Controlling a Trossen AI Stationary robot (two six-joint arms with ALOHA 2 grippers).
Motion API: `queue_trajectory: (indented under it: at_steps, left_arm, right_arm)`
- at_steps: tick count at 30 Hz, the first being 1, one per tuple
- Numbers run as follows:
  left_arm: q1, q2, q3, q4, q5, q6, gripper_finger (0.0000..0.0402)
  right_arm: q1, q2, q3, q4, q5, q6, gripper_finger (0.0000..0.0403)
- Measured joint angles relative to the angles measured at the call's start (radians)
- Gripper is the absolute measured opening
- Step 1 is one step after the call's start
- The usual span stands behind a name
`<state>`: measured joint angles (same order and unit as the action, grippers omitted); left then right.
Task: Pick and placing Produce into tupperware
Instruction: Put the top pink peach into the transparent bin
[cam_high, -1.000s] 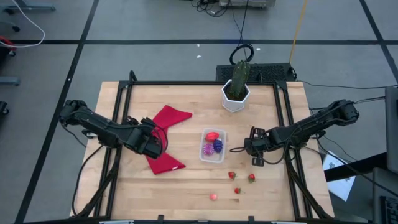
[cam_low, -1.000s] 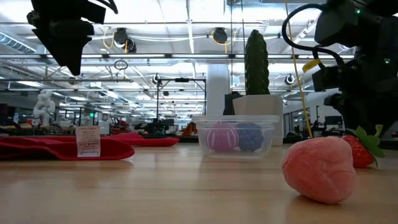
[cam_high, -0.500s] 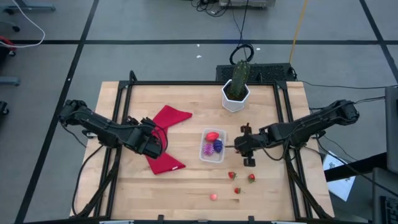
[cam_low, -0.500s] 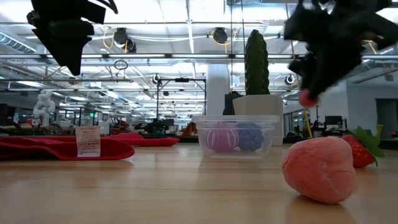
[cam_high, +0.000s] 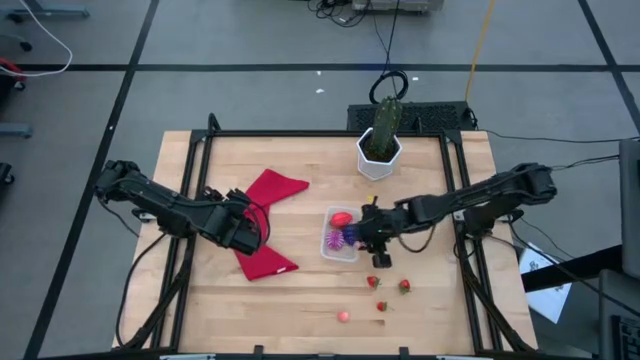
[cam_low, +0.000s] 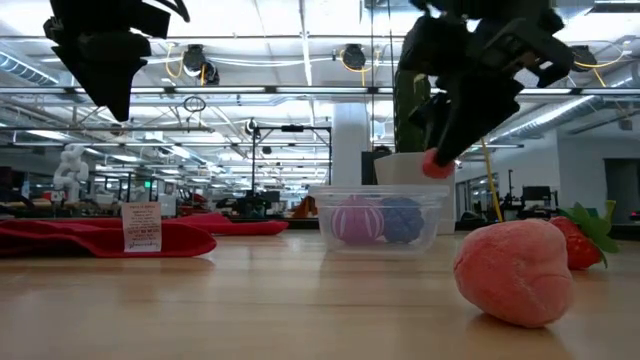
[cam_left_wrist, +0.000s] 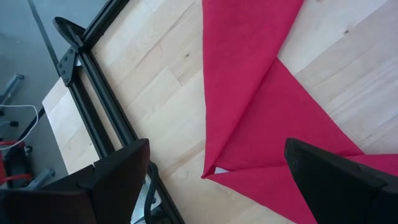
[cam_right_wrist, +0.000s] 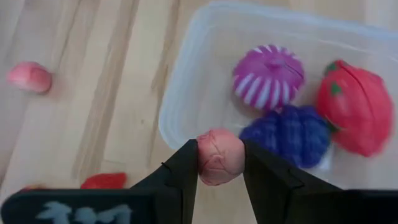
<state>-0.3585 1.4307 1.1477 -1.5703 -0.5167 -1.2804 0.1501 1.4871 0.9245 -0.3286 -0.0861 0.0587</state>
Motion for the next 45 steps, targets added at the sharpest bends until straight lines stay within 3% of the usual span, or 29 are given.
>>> queue_trajectory:
  at_steps: [9, 19, 45]
  left_arm:
    - [0.0, 0.0, 0.0, 0.0, 0.0, 0.002, 0.0379]
    - [0.0, 0.0, 0.0, 0.001, -0.008, 0.014, 0.0379]
    - [0.0, 0.0, 0.0, 0.004, -0.009, 0.015, 0.0379]
  right_arm:
    - [0.002, 0.124, 0.132, -0.046, -0.05, -0.057, 0.0105]
    - [0.002, 0.18, 0.138, -0.055, -0.05, -0.055, 0.0105]
    - [0.003, 0.176, 0.138, -0.104, -0.051, -0.058, 0.0105]
